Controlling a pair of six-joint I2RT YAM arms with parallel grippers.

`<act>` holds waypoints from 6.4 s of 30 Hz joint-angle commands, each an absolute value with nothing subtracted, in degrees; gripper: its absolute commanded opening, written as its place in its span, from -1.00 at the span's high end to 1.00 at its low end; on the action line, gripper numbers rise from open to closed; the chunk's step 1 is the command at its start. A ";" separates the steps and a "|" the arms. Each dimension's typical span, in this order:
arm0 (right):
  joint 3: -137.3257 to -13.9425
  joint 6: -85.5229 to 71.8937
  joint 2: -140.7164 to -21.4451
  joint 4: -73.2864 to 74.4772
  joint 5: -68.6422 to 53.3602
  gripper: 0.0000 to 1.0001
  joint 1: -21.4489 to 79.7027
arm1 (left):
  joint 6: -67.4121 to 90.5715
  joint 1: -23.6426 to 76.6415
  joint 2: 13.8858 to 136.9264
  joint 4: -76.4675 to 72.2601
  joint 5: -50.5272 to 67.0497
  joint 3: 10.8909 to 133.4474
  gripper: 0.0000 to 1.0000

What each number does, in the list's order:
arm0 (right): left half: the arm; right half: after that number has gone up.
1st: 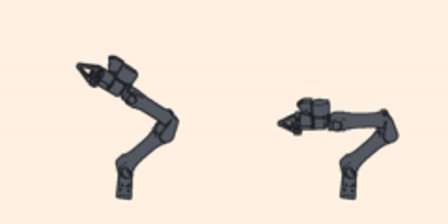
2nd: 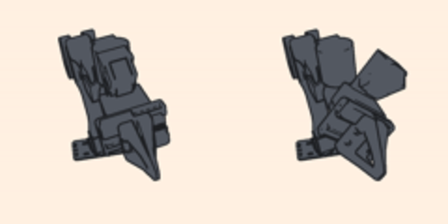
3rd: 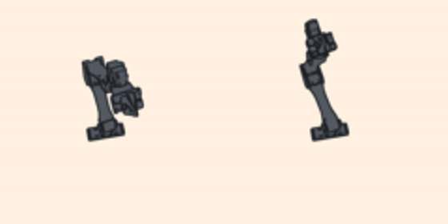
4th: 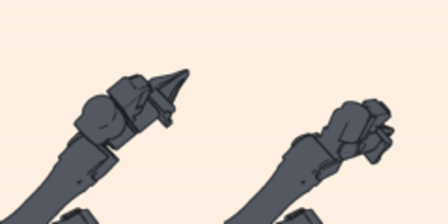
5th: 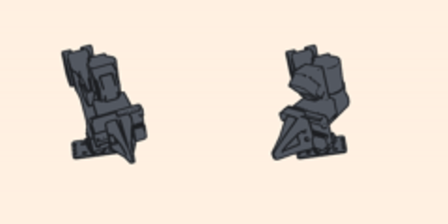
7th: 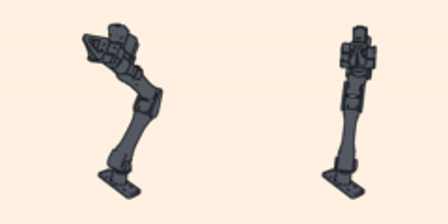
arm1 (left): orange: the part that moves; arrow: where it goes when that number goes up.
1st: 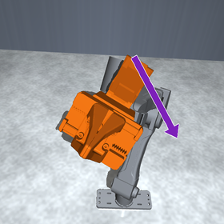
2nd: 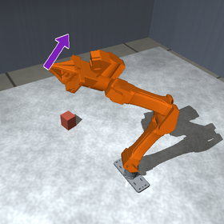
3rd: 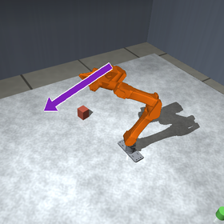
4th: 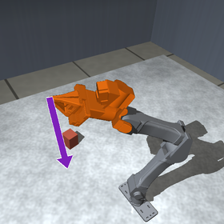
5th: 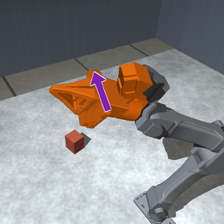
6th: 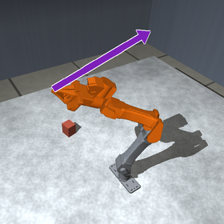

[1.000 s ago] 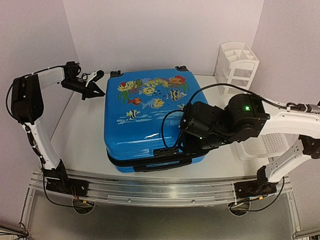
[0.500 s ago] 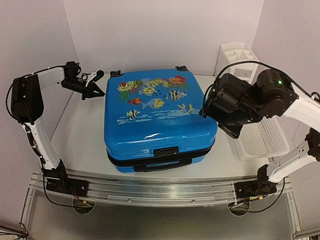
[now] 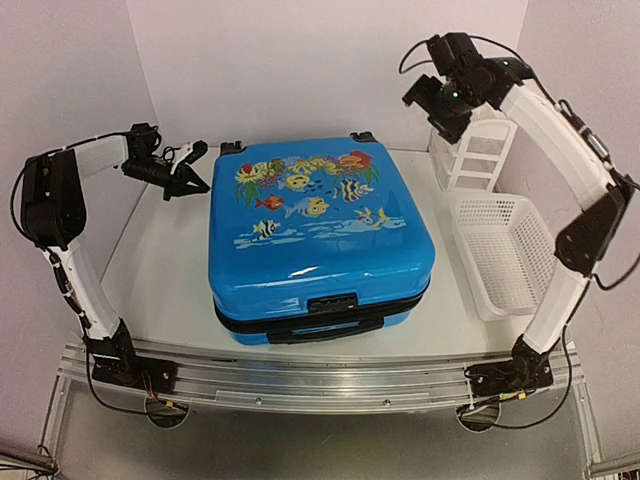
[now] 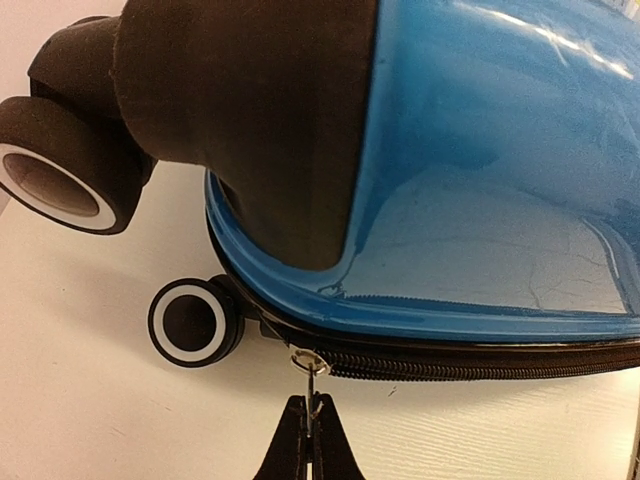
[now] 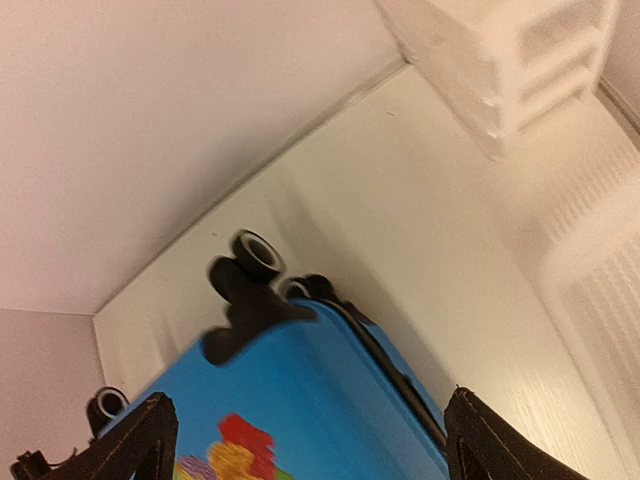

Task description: Open, take out, and arrange the luggage

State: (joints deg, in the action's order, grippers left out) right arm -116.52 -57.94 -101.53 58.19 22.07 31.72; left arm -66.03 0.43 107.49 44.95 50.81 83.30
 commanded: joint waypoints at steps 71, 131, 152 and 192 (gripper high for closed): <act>-111.81 -50.43 -99.26 57.56 27.69 -0.42 42.44 | -57.87 -8.00 83.93 53.61 50.39 62.97 1.00; -91.64 -61.33 -113.16 30.70 8.18 0.38 33.78 | -24.66 -2.35 72.60 18.71 49.76 44.97 1.00; -75.71 -60.29 -99.20 32.97 1.87 0.22 34.34 | -13.29 -2.08 72.59 5.87 43.77 41.62 1.00; -64.50 -58.75 -107.11 25.94 -1.83 1.00 32.62 | -27.61 -6.82 78.82 7.06 46.58 47.50 1.00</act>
State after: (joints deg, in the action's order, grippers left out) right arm -67.33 -66.18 -106.39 12.53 -4.08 36.95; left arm -20.59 -5.70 76.66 9.39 45.12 42.28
